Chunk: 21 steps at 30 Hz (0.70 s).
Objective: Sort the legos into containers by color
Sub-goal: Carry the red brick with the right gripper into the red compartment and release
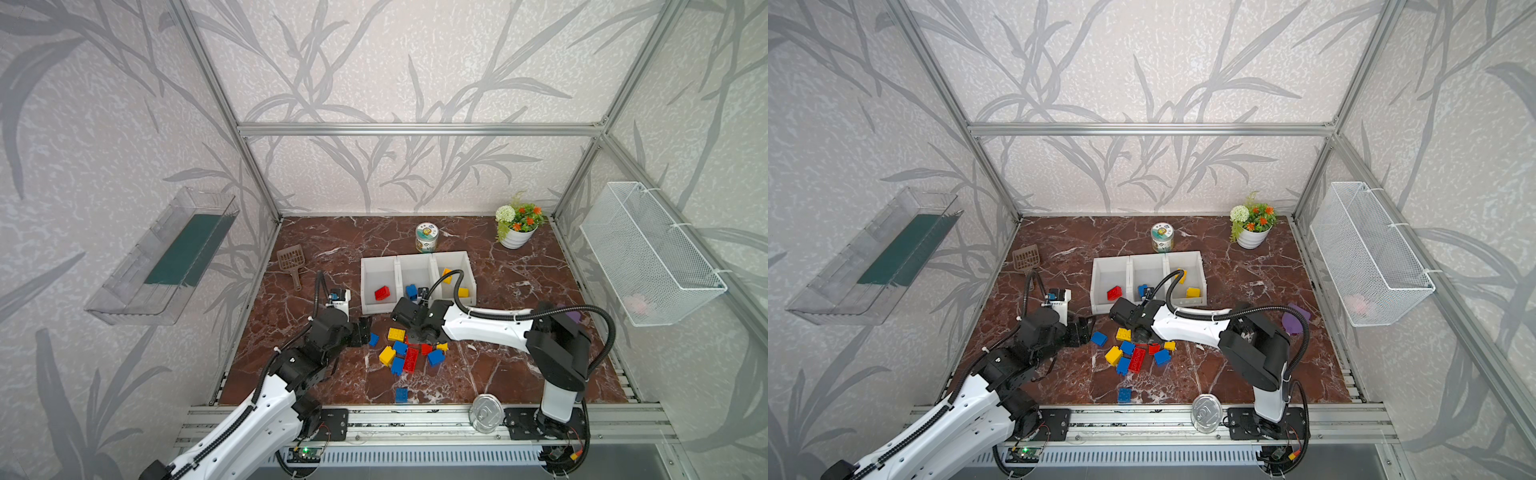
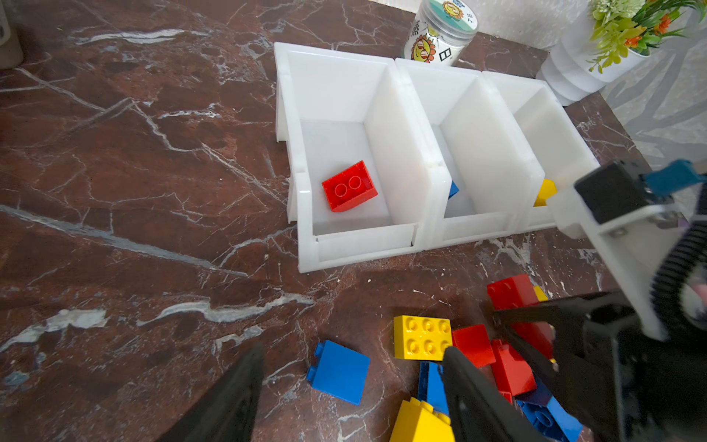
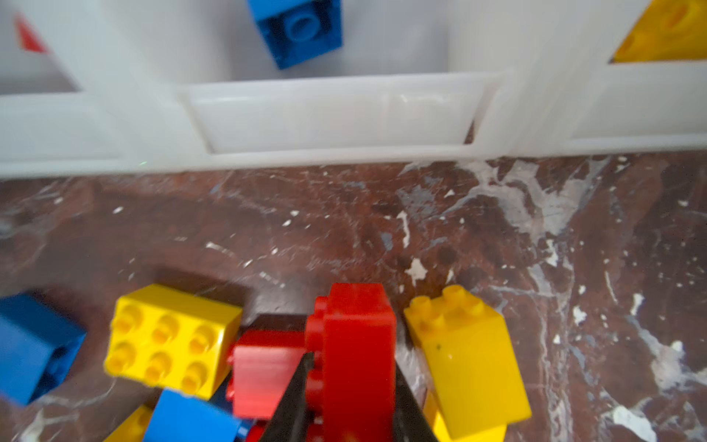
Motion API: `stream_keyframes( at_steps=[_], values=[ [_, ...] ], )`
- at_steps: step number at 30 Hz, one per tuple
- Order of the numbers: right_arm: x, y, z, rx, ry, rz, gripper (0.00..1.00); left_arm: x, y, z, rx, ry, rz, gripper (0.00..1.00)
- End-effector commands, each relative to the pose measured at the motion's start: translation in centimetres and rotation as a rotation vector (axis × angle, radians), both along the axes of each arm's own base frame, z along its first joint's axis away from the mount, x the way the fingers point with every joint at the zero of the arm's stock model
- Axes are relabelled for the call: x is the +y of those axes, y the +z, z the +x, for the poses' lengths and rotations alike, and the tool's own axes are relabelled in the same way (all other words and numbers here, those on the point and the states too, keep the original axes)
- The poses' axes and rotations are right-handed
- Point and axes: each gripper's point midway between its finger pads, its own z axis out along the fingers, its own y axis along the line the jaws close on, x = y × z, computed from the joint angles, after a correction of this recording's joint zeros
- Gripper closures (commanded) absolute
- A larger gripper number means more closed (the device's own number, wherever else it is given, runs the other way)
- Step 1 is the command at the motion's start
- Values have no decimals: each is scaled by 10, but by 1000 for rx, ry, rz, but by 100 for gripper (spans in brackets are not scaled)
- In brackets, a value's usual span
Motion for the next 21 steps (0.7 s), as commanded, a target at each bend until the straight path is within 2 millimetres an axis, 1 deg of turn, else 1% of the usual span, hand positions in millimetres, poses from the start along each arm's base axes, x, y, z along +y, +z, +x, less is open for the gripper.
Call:
stream_keyframes(
  at_steps=[1, 3, 6, 9, 11, 12, 13, 14, 18, 21],
  values=[
    [16, 37, 1, -40, 114, 29, 82, 9, 0, -1, -4, 44, 6, 24],
    [35, 55, 9, -75, 180, 59, 82, 9, 1, -2, -7, 46, -1, 24],
    [62, 79, 29, -160, 256, 78, 82, 10, 1, -3, -11, 51, -8, 24],
    [87, 93, 53, -209, 319, 92, 82, 8, 2, -4, -9, 44, -18, 24],
    [98, 94, 70, -210, 327, 96, 82, 7, 1, -4, -2, 38, -26, 24],
    [107, 90, 74, -207, 346, 103, 82, 6, 1, -5, 3, 36, -32, 24],
    [103, 85, 94, -201, 318, 102, 82, 5, 0, -6, 11, 33, -38, 24],
    [105, 80, 101, -191, 314, 105, 82, 4, 0, -7, 14, 30, -46, 24],
    [114, 63, 124, -142, 310, 119, 81, 2, 1, -11, 26, 22, -69, 25],
    [116, 56, 135, -121, 301, 127, 80, 4, 2, -14, 26, 28, -77, 25]
  ],
)
